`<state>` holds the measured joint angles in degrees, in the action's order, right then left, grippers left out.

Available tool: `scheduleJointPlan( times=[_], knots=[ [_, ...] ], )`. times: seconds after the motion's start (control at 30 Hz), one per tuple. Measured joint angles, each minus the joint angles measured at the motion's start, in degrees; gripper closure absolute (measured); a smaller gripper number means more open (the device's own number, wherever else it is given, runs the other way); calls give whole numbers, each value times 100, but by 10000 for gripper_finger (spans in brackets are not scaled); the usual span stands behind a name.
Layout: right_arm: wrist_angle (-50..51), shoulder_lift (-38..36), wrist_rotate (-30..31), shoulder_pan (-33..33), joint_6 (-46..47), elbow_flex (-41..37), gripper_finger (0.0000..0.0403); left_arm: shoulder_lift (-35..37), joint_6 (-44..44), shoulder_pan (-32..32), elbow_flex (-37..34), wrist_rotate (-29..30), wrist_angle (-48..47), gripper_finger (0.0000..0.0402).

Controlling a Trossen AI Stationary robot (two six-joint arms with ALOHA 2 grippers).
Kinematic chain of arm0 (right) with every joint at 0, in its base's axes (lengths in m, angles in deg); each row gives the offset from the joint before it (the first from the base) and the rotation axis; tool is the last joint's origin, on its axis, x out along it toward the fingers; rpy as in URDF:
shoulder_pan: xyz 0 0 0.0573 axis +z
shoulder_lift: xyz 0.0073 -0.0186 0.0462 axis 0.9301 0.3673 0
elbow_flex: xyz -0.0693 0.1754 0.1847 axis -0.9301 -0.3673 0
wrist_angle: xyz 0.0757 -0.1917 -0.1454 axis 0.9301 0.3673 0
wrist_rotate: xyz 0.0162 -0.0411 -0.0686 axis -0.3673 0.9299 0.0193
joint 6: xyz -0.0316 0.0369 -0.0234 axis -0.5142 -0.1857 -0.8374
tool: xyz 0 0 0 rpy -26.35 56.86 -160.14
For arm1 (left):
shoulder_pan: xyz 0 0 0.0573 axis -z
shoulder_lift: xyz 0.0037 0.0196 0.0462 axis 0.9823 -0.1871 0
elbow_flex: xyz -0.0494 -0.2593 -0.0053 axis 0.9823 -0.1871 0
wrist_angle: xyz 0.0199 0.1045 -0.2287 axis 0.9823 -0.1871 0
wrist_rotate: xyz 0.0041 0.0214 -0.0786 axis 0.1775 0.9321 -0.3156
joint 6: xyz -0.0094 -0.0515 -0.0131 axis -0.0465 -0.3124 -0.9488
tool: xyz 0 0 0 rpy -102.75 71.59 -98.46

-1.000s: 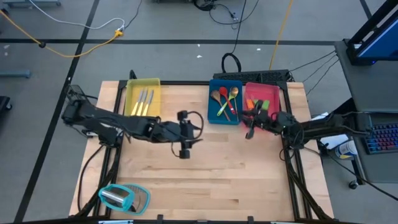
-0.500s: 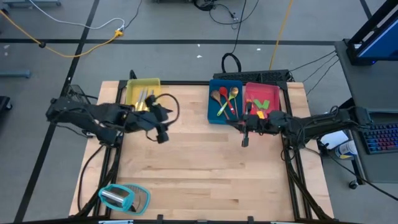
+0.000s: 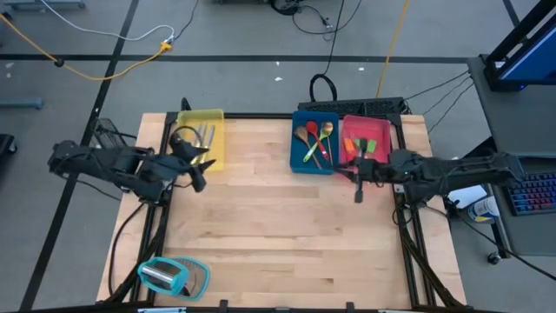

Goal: Pick & Place Kitchen Items
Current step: Return to Home Position

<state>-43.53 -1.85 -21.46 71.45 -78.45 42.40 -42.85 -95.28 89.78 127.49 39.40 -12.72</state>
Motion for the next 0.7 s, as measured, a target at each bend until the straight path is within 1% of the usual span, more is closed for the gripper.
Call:
scheduleJointPlan(
  times=[0.17, 0.37, 0.5, 0.7],
  knots=[
    [699, -548, 24, -4, 247, -9, 395, 1012, 300, 0, -817, -152, 753, 211],
    [1296, -953, 9, -4, 308, -10, 395, 1942, 915, 0, -1442, -680, 1452, 211],
    [1283, -1201, 13, -4, 463, -210, 395, 2411, 1364, 0, -1741, -1034, 1784, 211],
    [1245, -1857, 7, -4, 482, -673, 395, 2990, 1746, 2, -2087, -1426, 2215, 211]
  ],
)
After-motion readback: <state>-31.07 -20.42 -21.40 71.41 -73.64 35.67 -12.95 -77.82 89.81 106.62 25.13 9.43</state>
